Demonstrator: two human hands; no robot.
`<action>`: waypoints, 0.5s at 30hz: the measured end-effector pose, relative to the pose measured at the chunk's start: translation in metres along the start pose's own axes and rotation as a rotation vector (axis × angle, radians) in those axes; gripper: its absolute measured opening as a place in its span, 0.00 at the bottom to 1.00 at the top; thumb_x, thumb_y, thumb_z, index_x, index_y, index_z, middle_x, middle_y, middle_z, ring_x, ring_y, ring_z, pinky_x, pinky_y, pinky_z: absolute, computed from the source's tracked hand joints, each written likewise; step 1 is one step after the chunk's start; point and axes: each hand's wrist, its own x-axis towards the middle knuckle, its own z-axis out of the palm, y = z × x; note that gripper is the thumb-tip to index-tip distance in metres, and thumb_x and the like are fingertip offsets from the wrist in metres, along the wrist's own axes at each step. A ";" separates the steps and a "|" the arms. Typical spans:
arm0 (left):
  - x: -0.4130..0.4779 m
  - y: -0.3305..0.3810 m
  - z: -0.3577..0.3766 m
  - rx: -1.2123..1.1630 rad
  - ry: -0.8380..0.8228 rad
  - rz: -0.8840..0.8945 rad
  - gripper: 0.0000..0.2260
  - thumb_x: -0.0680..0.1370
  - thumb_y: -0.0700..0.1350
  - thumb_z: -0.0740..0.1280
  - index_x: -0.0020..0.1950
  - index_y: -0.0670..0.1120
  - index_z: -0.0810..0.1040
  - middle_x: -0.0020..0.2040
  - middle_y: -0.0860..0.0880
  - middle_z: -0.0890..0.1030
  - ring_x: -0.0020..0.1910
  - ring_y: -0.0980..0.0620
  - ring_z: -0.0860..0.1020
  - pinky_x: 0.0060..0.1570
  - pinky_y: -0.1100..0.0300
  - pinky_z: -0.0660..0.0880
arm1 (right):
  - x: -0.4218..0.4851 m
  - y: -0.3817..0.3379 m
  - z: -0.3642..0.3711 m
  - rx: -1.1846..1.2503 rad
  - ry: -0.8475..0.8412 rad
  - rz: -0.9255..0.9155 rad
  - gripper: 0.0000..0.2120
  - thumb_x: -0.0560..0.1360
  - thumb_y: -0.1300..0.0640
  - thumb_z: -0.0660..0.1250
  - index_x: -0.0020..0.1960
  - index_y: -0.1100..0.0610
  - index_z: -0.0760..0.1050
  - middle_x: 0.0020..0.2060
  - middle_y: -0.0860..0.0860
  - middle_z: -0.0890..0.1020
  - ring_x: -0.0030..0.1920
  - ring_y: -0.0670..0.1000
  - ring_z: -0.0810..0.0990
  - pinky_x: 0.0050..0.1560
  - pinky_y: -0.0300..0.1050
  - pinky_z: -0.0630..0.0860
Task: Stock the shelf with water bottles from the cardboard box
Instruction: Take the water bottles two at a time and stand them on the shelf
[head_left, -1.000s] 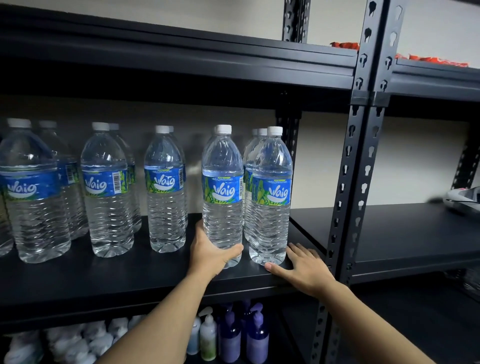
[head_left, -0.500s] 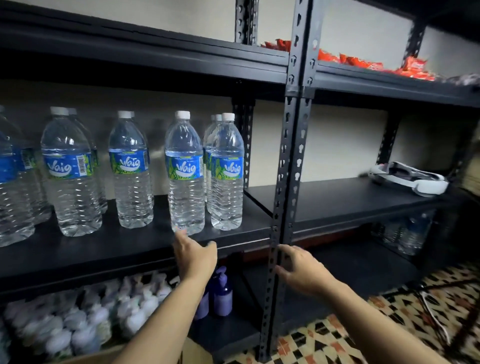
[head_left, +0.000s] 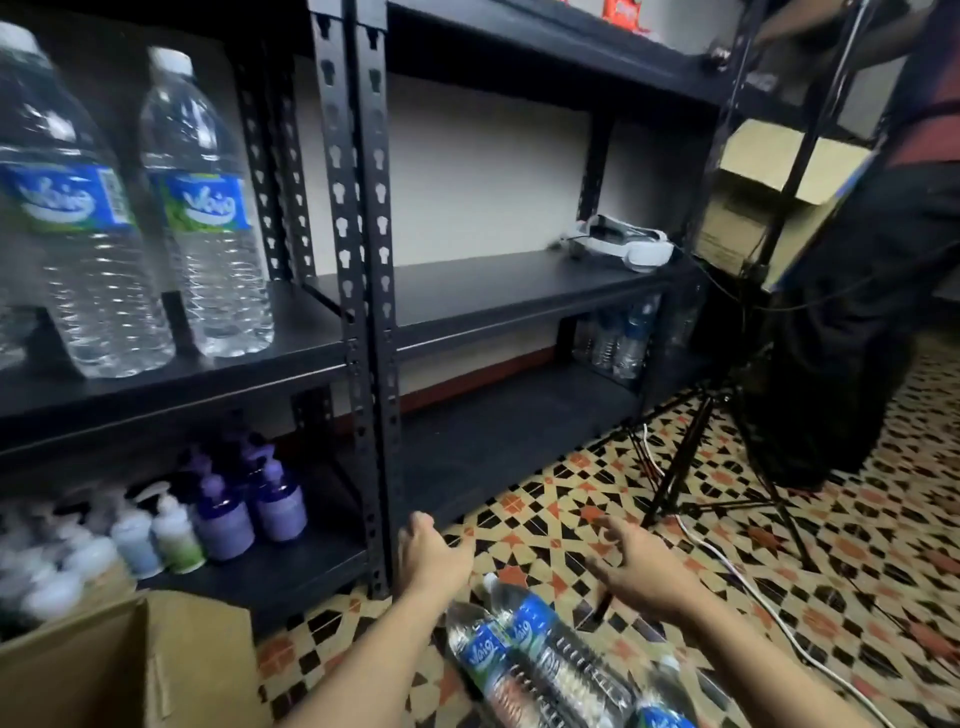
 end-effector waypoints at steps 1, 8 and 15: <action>0.001 -0.007 0.019 -0.001 -0.022 -0.013 0.26 0.76 0.52 0.69 0.70 0.46 0.65 0.69 0.46 0.69 0.66 0.46 0.71 0.59 0.56 0.70 | 0.004 0.013 0.010 0.028 -0.060 0.031 0.33 0.78 0.47 0.66 0.78 0.51 0.57 0.71 0.52 0.71 0.66 0.50 0.75 0.68 0.48 0.72; 0.035 -0.077 0.136 -0.047 -0.243 -0.274 0.52 0.62 0.70 0.70 0.78 0.47 0.56 0.73 0.45 0.69 0.68 0.43 0.71 0.68 0.50 0.69 | 0.050 0.080 0.084 0.072 -0.243 0.180 0.44 0.74 0.39 0.68 0.80 0.52 0.49 0.78 0.51 0.58 0.75 0.54 0.64 0.76 0.53 0.56; 0.063 -0.127 0.220 -0.100 -0.347 -0.504 0.66 0.55 0.77 0.71 0.80 0.41 0.48 0.77 0.41 0.60 0.75 0.42 0.63 0.73 0.50 0.63 | 0.087 0.107 0.172 -0.118 -0.275 0.241 0.41 0.77 0.36 0.61 0.80 0.51 0.45 0.80 0.52 0.51 0.78 0.56 0.56 0.76 0.59 0.59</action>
